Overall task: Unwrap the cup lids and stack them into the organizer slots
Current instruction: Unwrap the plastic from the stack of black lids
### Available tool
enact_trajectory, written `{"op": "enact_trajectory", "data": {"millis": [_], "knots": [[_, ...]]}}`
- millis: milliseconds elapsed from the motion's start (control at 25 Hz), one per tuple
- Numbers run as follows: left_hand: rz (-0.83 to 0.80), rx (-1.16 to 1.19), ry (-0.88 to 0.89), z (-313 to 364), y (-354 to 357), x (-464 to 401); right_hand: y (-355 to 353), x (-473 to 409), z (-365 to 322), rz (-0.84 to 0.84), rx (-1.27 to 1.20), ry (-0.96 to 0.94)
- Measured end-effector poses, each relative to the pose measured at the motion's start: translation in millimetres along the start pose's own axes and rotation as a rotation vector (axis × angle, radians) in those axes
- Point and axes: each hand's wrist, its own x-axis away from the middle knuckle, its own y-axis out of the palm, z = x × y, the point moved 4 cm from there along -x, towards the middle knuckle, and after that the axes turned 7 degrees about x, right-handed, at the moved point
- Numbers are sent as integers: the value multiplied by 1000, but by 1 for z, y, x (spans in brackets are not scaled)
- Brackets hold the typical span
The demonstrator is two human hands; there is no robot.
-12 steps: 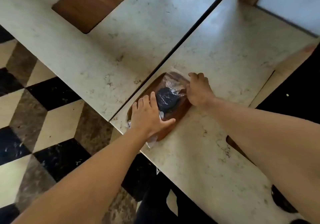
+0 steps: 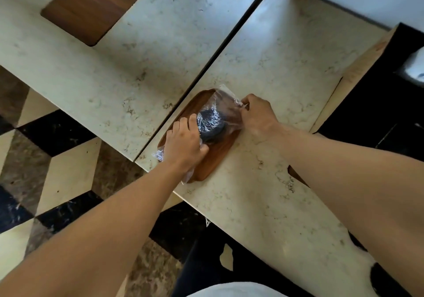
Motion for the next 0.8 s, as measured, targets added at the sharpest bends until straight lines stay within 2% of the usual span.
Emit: {"op": "enact_trajectory", "data": {"millis": [240, 520, 800], "knots": [[-5, -5, 125, 2, -14, 6, -14, 30, 8, 41, -93, 64], [-40, -60, 352, 14, -25, 20, -18, 99, 33, 142, -211, 200], [-200, -154, 612, 62, -9, 44, 1, 194, 88, 222, -311, 305]]}}
